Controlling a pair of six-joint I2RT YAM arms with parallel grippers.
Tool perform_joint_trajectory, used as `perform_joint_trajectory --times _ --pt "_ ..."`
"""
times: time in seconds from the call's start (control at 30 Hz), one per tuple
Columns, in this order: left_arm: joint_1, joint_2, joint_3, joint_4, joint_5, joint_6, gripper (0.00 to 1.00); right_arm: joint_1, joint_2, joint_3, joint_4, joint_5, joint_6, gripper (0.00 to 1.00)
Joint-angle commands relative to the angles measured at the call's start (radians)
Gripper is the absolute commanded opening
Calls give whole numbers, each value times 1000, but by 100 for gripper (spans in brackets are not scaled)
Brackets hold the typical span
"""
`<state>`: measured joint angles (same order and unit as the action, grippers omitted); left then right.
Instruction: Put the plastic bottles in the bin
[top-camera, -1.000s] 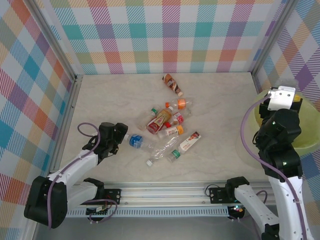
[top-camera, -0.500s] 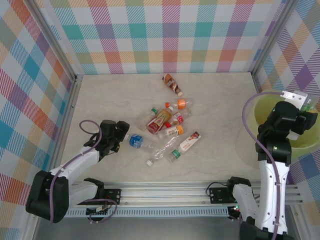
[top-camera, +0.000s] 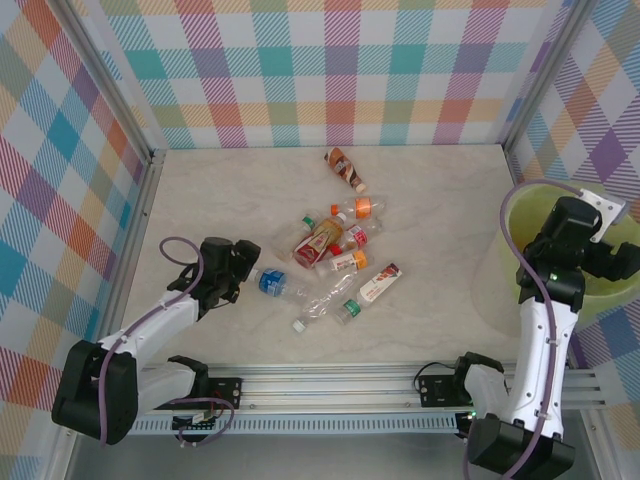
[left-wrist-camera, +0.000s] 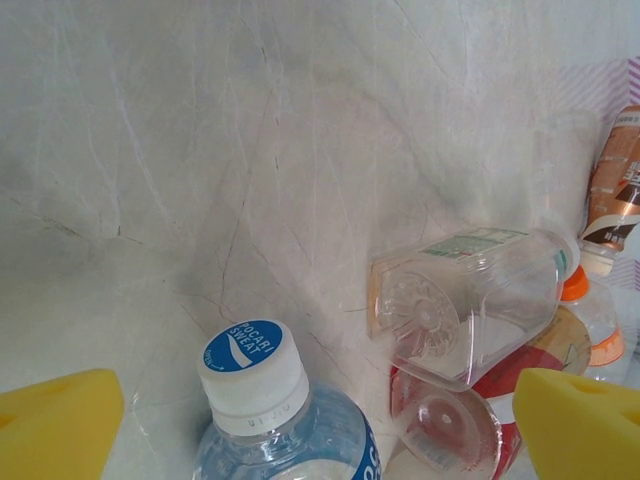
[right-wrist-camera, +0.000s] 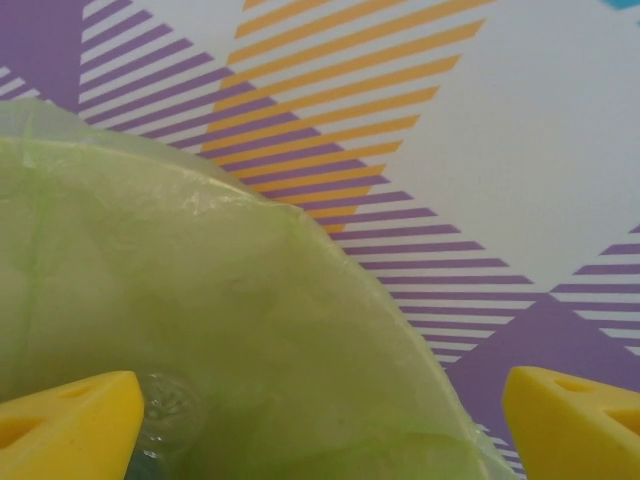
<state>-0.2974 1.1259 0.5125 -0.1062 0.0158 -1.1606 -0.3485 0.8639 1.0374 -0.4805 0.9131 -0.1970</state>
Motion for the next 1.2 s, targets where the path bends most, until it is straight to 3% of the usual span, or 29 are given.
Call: perform_joint_trajectory --times 0.0,0.1,0.33,0.57,0.8,0.97,1.17 --pt "12 26 44 -41 29 38 100 -3 0 85 -124 -81 130 100" --pt "12 51 53 -38 46 40 100 8 -13 124 -184 -181 177 100" --pt "9 119 98 -66 104 29 100 32 -49 200 -283 -698 283 100" --pt "-31 119 165 -286 -60 42 100 49 -42 237 -269 -1178 392 100" --pt "-43 160 145 -191 -13 17 95 81 -130 149 -79 -1409 536 100" --pt "-45 183 121 -106 14 9 89 91 -147 146 -64 -1601 577 100" --pt "-46 194 114 -88 18 29 82 153 -165 109 -80 -1596 588 100"
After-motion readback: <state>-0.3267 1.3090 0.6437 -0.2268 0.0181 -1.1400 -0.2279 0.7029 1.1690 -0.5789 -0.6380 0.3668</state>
